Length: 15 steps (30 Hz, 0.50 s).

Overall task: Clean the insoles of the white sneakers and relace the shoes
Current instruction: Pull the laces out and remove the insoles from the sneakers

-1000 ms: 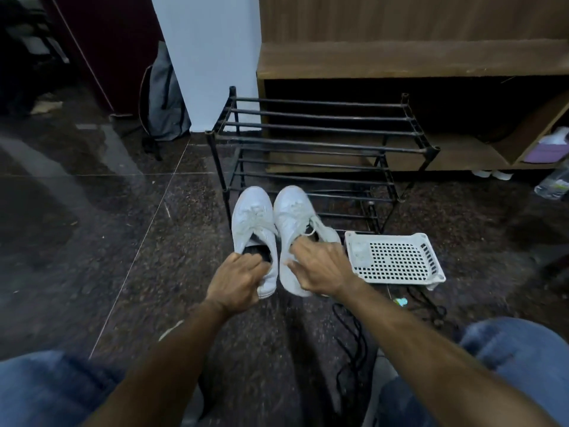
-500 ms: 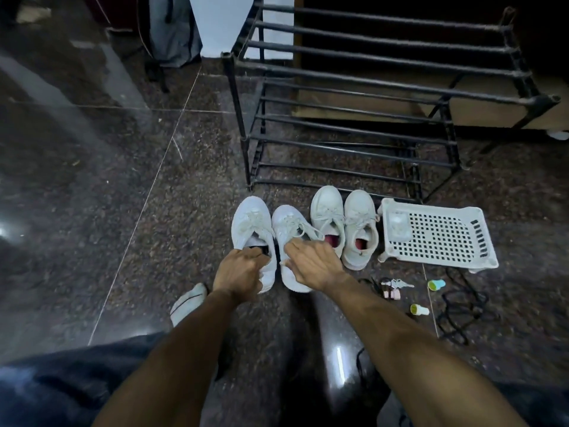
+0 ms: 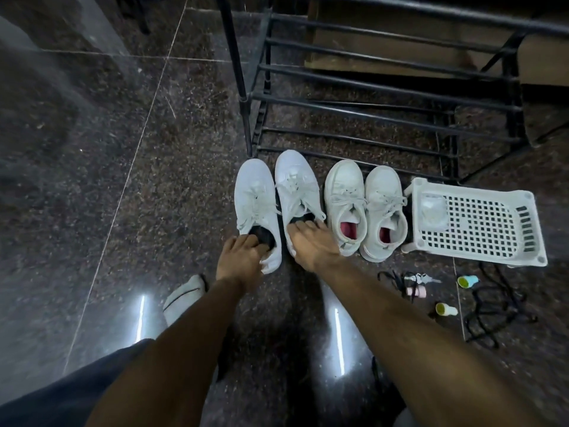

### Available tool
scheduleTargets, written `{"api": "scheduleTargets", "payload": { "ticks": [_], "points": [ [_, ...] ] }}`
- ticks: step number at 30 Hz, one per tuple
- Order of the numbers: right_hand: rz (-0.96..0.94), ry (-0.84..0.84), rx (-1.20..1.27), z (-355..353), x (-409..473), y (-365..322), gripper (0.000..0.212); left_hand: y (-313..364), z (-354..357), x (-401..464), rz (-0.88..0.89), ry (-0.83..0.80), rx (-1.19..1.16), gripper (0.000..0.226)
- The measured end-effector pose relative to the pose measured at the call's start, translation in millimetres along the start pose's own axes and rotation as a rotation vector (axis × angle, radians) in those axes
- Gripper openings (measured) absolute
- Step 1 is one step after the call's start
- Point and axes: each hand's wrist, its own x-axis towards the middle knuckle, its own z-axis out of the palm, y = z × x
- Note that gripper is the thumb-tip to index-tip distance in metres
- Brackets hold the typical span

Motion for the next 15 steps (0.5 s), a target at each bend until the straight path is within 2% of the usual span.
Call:
{"api": "scheduleTargets", "payload": {
  "ticks": [2, 4, 7, 11, 15],
  "points": [
    [-0.026, -0.035, 0.049, 13, -12, 2, 0.063, 6, 5, -4, -0.062, -0.017, -0.035, 0.049],
    [-0.025, 0.032, 0.102, 18, -27, 2, 0.070, 13, 2, -6, -0.102, 0.029, -0.117, 0.052],
    [-0.049, 0.122, 0.127, 19, -46, -1, 0.062, 27, -7, -8, -0.143, 0.034, -0.169, 0.050],
    [-0.043, 0.157, 0.159, 17, -64, -10, 0.051, 43, -15, -16, -0.257, -0.127, -0.247, 0.051],
    [0.012, 0.151, 0.248, 21, -88, -19, 0.049, 53, -22, -39, -0.326, -0.197, -0.275, 0.043]
  ]
}}
